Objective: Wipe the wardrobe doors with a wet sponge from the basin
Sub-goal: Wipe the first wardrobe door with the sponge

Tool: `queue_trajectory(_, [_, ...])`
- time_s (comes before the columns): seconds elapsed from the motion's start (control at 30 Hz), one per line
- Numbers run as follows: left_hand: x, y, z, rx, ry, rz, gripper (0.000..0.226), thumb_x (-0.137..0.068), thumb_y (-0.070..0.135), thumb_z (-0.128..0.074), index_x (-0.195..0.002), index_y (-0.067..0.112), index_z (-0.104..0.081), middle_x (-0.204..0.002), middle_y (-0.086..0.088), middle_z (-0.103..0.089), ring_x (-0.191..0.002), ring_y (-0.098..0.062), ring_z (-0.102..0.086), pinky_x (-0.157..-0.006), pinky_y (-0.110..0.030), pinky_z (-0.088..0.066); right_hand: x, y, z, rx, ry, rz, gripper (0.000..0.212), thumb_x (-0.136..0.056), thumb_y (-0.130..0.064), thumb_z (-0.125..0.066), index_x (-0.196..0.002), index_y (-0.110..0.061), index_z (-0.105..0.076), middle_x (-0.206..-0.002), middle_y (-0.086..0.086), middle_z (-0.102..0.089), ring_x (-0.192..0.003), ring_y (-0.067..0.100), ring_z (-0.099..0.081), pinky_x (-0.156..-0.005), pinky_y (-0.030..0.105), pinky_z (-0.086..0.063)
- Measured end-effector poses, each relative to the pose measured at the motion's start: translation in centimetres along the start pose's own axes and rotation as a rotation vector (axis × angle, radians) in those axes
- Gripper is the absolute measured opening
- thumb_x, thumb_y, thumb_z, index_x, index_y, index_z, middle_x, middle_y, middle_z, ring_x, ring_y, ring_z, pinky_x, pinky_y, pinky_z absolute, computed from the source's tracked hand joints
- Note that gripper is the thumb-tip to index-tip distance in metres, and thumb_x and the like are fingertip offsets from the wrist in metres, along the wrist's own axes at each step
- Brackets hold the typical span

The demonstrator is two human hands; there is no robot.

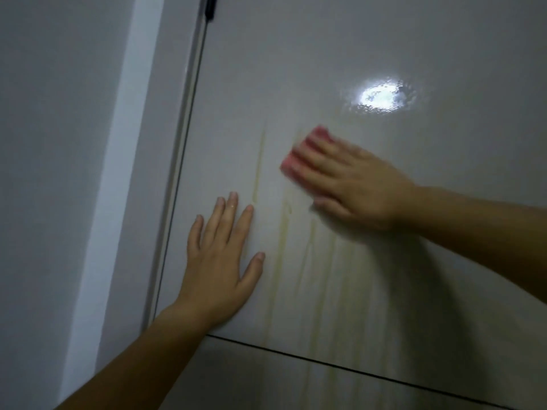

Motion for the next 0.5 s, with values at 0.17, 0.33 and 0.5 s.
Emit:
queue_trajectory(0.17, [1.4,-3.2,0.5,-0.028,0.026,0.086,0.079,-0.1,0.054,-0.029,-0.163,0.022,0.008,-0.171,0.0,0.015,-0.157,-0.014,0.014,-0.126,-0.032,0.008,-6.3,1.4,1.5,-0.143,0.087,-0.381,0.075,-0.102,-0.057,-0.026,-0.163,-0.014,-0.016,-0.168,0.024,-0.009,-0.156,0.04,-0.006,-0.128,0.051,-0.007])
queue_trajectory(0.33, [3.0,-5.0,0.2,0.03,0.015,0.106,0.08,-0.101,0.053,-0.03,-0.163,0.02,0.009,-0.171,0.002,0.016,-0.157,-0.014,0.014,-0.126,-0.03,0.007,-4.3,-6.3,-0.8,-0.065,-0.037,0.172,0.07,-0.105,-0.056,-0.028,-0.163,-0.017,-0.019,-0.167,0.021,-0.018,-0.156,0.037,-0.01,-0.128,0.048,-0.008])
queue_trajectory(0.5, [4.3,-5.7,-0.2,0.08,0.008,0.111,0.079,-0.1,0.052,-0.029,-0.161,0.026,0.014,-0.169,0.008,0.019,-0.157,-0.013,0.015,-0.127,-0.031,0.006,-10.9,0.7,1.6,-0.079,-0.003,-0.201,0.072,-0.103,-0.058,-0.014,-0.164,-0.021,-0.005,-0.17,0.016,-0.003,-0.158,0.034,0.004,-0.127,0.042,0.007])
Point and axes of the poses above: each hand's wrist, its own x-axis away from the middle knuckle, its own z-axis out of the back of the hand, y = z × x, the point moved 3 cm from there along -x, towards the middle knuckle
